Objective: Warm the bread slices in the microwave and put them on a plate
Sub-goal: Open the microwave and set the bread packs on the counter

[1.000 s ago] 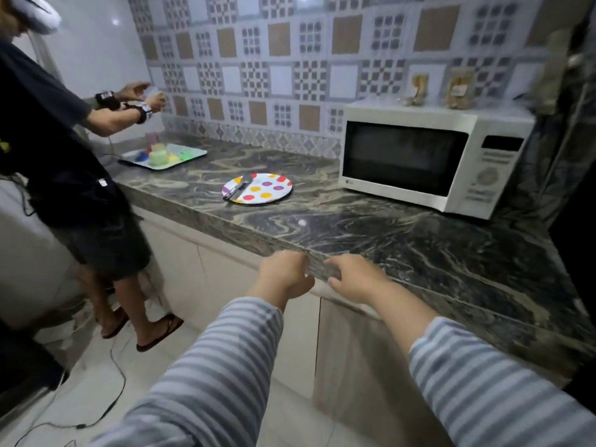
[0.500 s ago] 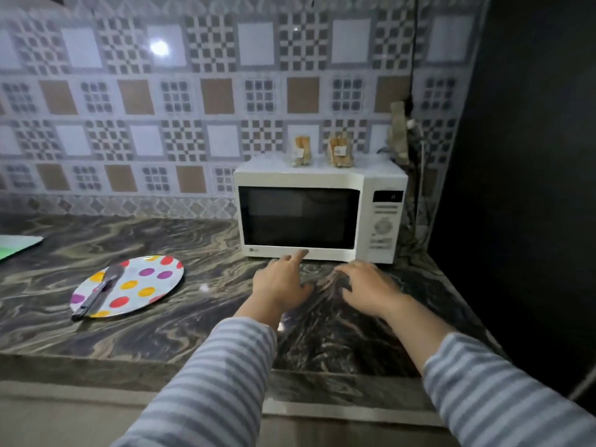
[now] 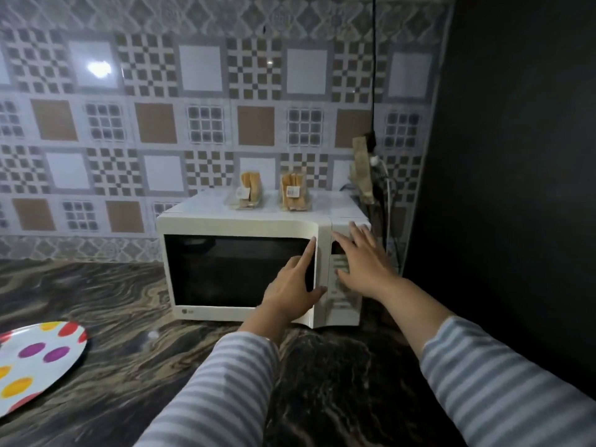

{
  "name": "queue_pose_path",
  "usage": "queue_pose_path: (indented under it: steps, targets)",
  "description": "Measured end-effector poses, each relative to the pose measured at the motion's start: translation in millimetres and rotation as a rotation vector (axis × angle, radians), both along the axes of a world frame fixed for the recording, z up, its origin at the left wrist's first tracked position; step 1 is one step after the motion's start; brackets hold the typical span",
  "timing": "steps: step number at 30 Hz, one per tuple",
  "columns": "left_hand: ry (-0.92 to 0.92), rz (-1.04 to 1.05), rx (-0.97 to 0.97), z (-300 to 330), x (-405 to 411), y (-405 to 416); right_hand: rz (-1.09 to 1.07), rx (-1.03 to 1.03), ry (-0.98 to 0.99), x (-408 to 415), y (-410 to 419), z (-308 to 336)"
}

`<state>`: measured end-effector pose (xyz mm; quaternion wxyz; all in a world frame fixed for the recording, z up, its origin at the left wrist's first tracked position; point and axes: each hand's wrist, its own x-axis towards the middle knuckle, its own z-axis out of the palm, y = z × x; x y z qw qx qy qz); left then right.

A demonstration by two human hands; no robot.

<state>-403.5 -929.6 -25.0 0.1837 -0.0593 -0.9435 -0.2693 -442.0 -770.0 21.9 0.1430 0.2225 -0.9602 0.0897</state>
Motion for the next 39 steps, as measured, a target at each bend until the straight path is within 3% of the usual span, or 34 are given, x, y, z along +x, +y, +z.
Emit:
queue_pose_path:
  steps: [8, 16, 39]
  targets:
    - [0.145, -0.146, 0.181, -31, -57, 1, 0.022, 0.063, 0.193, -54, -8, -13]
    - [0.163, -0.184, 0.202, -47, -80, -1, 0.063, 0.135, 0.401, -78, -8, -30]
    - [0.219, -0.017, 0.189, -47, -69, 15, -0.014, 0.146, 0.350, -75, -9, -28]
